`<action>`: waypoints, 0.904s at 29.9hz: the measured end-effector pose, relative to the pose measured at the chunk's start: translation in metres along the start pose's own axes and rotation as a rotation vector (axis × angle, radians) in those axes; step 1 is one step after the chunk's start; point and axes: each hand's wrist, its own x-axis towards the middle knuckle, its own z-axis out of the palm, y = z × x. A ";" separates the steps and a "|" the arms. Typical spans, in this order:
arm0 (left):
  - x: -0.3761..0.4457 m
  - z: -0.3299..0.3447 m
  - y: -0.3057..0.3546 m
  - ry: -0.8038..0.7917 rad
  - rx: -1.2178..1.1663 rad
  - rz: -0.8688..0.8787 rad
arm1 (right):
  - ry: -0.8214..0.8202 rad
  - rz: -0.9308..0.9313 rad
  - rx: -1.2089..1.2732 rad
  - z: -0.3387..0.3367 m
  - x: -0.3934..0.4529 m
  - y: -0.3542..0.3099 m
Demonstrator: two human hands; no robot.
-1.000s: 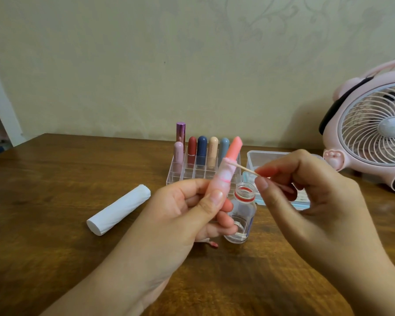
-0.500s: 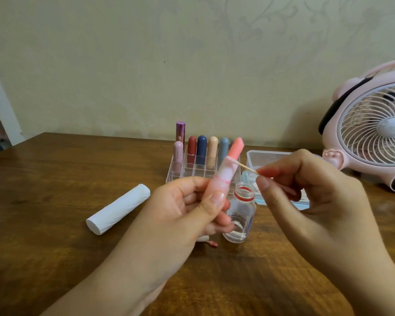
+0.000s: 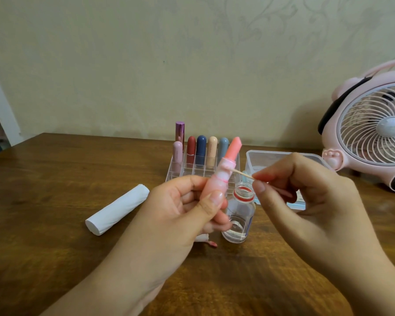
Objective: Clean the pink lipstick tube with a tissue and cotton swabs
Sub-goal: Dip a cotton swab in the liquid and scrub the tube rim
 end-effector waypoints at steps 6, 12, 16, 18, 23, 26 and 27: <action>0.000 -0.001 0.000 -0.004 0.001 -0.007 | 0.034 0.019 0.073 0.000 0.000 0.001; -0.001 -0.001 0.000 -0.017 -0.012 -0.006 | 0.001 0.025 0.106 0.000 -0.001 0.001; -0.001 0.000 0.002 -0.012 -0.019 -0.013 | 0.009 0.029 0.102 0.000 0.000 0.002; -0.001 0.000 0.003 -0.011 -0.028 -0.022 | -0.039 0.011 0.072 0.001 0.000 0.001; -0.001 0.001 0.004 -0.005 -0.045 -0.036 | -0.030 0.028 0.131 0.000 -0.001 0.000; -0.001 0.001 0.004 -0.006 -0.058 -0.045 | -0.044 0.018 0.088 0.001 0.000 0.000; -0.001 0.001 0.004 -0.007 -0.061 -0.052 | -0.058 0.017 0.081 0.001 0.000 0.000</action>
